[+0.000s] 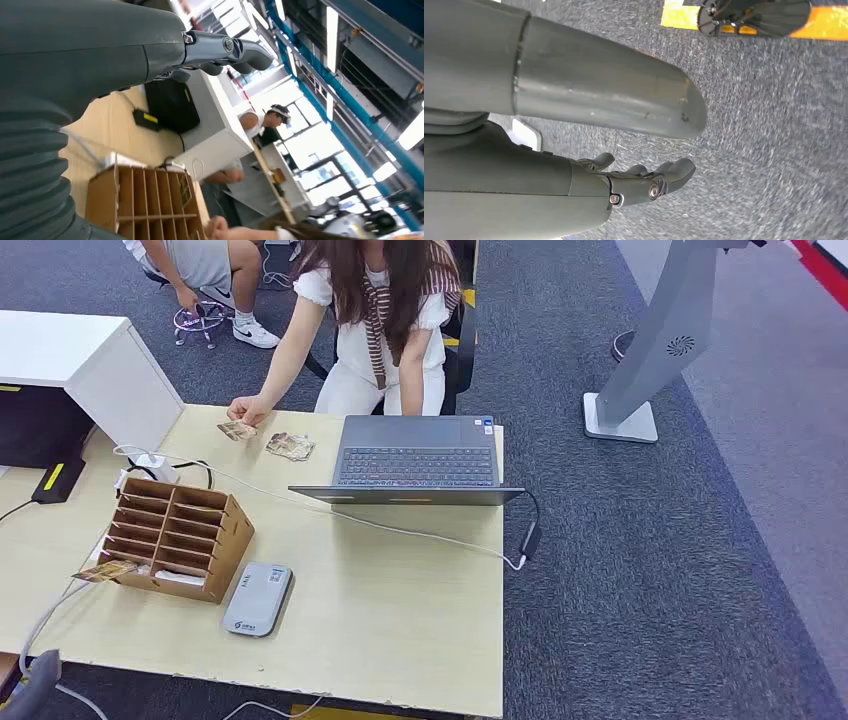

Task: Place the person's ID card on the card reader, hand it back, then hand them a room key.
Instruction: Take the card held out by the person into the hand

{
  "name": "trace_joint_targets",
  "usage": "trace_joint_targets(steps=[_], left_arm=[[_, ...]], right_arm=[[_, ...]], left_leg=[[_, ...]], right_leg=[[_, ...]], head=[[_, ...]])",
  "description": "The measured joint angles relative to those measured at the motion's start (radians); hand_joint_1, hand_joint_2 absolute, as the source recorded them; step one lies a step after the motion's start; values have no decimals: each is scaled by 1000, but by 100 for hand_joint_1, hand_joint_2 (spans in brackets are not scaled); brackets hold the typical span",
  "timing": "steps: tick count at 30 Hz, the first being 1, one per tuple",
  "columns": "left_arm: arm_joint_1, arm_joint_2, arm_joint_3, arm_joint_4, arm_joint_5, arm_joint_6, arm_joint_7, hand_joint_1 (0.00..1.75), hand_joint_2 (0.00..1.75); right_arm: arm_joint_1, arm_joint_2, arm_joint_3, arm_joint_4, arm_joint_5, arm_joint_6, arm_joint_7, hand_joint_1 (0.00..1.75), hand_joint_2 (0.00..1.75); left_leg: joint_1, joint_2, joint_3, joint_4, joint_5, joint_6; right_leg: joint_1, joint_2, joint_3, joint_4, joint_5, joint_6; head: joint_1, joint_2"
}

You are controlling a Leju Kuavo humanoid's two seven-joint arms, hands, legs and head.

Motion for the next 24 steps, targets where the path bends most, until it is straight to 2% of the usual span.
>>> trace_joint_targets(steps=[2, 5, 8, 11, 15, 18, 21, 24], left_arm=[[-15, 41, -69, -1, -81, 68, 58, 0, 175], [-98, 159, -278, 12, -321, 198, 242, 0, 175], [-213, 253, -468, 56, -520, 221, 410, 0, 175], [-286, 313, -596, 90, -582, 222, 470, 0, 175], [-332, 363, -681, 115, -648, 208, 521, 0, 175], [-408, 392, -753, 168, -803, 135, 632, 0, 175], [-507, 395, -833, 242, -923, 89, 723, 0, 175], [-583, 406, -887, 321, -940, 105, 780, 0, 175]], right_arm=[[-2, 0, 9, 4, 10, 1, 6, 0, 0], [-9, 3, 35, 13, 36, -1, 23, 0, 0], [-19, 21, 55, 20, 47, -17, 42, 0, 0], [-22, 40, 69, 26, 48, -25, 50, 0, 0], [-22, 53, 78, 31, 49, -34, 59, 0, 175], [-33, 79, 85, 34, 59, -60, 107, 0, 175], [-54, 116, 95, 43, 66, -82, 142, 0, 175], [-61, 115, 117, 49, 89, -26, 125, 0, 175]], left_leg=[[0, 0, 0, 0, 1, 0], [1, -2, -2, 0, 4, 0], [1, -1, -4, 0, 7, -1], [0, 3, -4, 0, 8, -1], [0, 3, -5, 0, 8, 0], [0, 3, -8, 0, 10, 0], [0, 3, -12, 0, 13, 0], [0, 4, -14, 0, 15, 0]], right_leg=[[0, 0, 0, 0, 0, 0], [1, -1, 0, 0, 3, 0], [1, -1, 0, 1, 7, -1], [0, 3, -2, 1, 10, -1], [0, 4, -4, 0, 10, -1], [0, 4, -7, 0, 11, 0], [0, 4, -10, 0, 15, -1], [0, 5, -12, 0, 16, -1]], head=[[0, 0], [1, 0], [2, 0], [2, 0], [2, 0], [2, 0], [1, 0], [3, 0]])
